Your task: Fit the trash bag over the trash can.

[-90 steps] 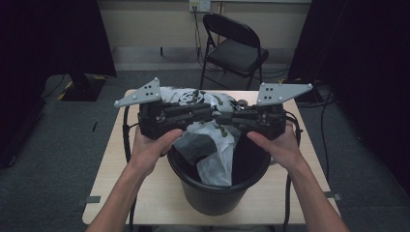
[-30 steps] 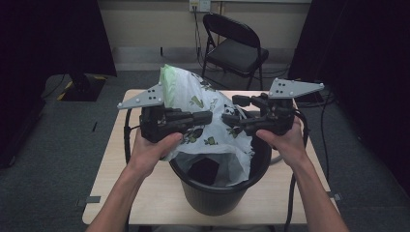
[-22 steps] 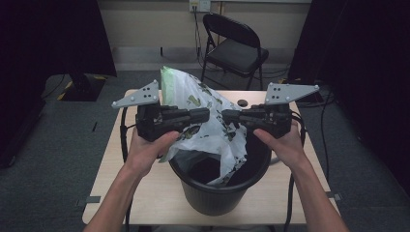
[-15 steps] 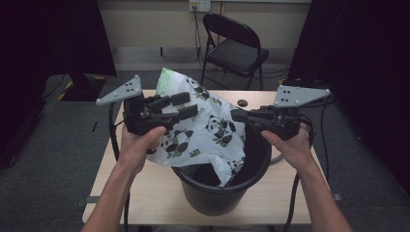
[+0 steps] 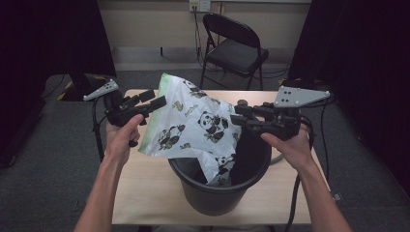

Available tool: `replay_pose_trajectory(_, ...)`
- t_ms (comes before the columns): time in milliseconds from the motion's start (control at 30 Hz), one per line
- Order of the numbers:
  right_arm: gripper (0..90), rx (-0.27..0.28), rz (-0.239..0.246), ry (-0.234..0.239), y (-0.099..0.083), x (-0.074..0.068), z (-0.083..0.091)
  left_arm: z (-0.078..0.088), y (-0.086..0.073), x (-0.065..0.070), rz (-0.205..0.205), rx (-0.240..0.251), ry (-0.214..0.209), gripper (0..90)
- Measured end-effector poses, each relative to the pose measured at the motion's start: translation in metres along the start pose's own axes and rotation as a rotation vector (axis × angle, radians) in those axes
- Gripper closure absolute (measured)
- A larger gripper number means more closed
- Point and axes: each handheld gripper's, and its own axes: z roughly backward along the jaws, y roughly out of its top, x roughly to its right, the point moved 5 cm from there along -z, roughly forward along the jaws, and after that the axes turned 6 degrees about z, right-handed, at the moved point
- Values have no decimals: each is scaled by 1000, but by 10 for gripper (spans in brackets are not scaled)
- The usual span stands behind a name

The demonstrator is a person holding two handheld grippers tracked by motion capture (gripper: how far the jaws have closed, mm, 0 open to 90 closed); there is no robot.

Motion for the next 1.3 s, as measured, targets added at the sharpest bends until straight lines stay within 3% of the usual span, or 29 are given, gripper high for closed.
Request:
replay_pose_trajectory(67, 629, 0, -1, 0, -1, 0, -1, -1, -2, -5, 26, -24, -26, 216)
replay_pose_trajectory(100, 613, -2, -2, 1, -2, 0, -2, -3, -2, -5, 40, -34, -25, 237)
replay_pose_trajectory(133, 588, -5, -7, -1, -2, 0, -3, -3, -3, -4, 43, -44, -43, 322)
replay_pose_trajectory(200, 548, -9, -8, -6, -3, 0, -4, -5, -5, 7, 15, -69, -118, 576)
replay_pose_trajectory(300, 423, -13, -16, -19, 0, 0, -5, -9, -6, 36, -55, -95, -223, 854)
replay_pose_trajectory(400, 351, -4, -24, -31, 3, 0, -6, -17, -6, 73, -119, -111, -288, 882)
replay_pose_trajectory(533, 279, 25, -23, -35, 11, -3, -6, -30, -12, 125, -229, -171, -373, 890)
replay_pose_trajectory(633, 257, 69, -21, -7, 17, -6, -3, -38, -22, 151, -312, -215, -392, 890)
replay_pose_trajectory(667, 248, 94, -23, 3, 20, -7, -1, -40, -24, 156, -321, -224, -394, 890)
replay_pose_trajectory(767, 276, 127, -22, 24, 24, -9, 4, -44, -32, 164, -345, -260, -384, 891)
replay_pose_trajectory(833, 430, 133, -16, 51, 24, -11, 6, -43, -34, 169, -361, -266, -388, 890)
replay_pose_trajectory(900, 681, 134, -7, 97, 23, -14, 5, -43, -34, 170, -375, -258, -372, 859)
replay_pose_trajectory(1000, 846, 108, 20, 110, 21, -19, 2, -40, -30, 165, -355, -218, -370, 670)
replay_pose_trajectory(1100, 880, 77, 42, 108, 17, -22, 1, -34, -23, 158, -316, -170, -372, 543)
replay_pose_trajectory(1300, 876, 46, 50, 123, 11, -23, -1, -24, -6, 146, -322, -55, -313, 545)
